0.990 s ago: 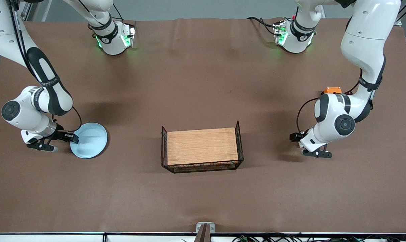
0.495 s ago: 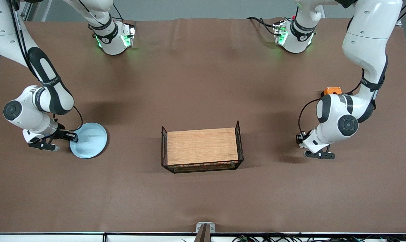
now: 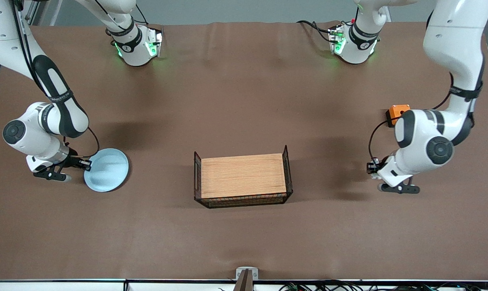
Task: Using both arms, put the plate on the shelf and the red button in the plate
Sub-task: 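Grasp the plate rim with the right gripper while the left gripper grasps the switch, then lift the plate with the right gripper while the left gripper lifts the switch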
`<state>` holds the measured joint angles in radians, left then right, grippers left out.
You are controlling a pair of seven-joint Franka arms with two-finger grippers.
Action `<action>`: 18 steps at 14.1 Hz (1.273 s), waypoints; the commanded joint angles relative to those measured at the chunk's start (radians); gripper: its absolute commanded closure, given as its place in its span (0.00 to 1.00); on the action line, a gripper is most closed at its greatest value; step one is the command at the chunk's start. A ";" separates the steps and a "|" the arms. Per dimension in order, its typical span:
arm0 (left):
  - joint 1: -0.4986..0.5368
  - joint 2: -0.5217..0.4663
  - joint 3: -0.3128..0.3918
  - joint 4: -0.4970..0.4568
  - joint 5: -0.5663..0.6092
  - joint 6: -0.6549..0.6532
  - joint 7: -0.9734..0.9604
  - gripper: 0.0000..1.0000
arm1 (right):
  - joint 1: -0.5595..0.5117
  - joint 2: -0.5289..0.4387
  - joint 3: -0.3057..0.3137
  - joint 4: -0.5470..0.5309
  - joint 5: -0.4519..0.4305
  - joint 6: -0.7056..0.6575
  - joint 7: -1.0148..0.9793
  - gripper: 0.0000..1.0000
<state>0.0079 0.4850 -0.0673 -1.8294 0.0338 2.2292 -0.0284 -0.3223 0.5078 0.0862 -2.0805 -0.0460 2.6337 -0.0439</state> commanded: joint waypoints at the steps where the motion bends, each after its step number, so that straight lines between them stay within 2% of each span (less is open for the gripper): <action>1: 0.001 -0.051 -0.005 0.057 0.003 -0.112 -0.184 1.00 | 0.014 -0.002 0.001 -0.013 -0.003 0.005 0.018 0.97; 3: -0.002 -0.062 -0.011 0.107 0.003 -0.172 -0.327 1.00 | 0.019 -0.027 0.001 -0.013 -0.003 -0.017 0.024 0.97; 5: -0.006 -0.068 -0.014 0.151 0.002 -0.215 -0.448 1.00 | 0.025 -0.089 0.003 -0.010 -0.003 -0.093 0.027 0.97; 10: -0.006 -0.068 -0.061 0.197 -0.014 -0.230 -0.854 1.00 | 0.048 -0.299 0.006 0.032 -0.003 -0.442 0.050 0.97; 15: -0.005 -0.103 -0.127 0.260 -0.020 -0.241 -1.221 1.00 | 0.193 -0.518 0.009 0.097 0.006 -0.824 0.275 0.96; 18: -0.005 -0.126 -0.175 0.307 -0.046 -0.267 -1.480 1.00 | 0.366 -0.545 0.009 0.232 0.006 -1.047 0.558 0.96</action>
<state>-0.0006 0.3834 -0.2187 -1.5544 0.0074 2.0087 -1.3792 -0.0590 -0.0318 0.1028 -1.9268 -0.0424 1.6868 0.3514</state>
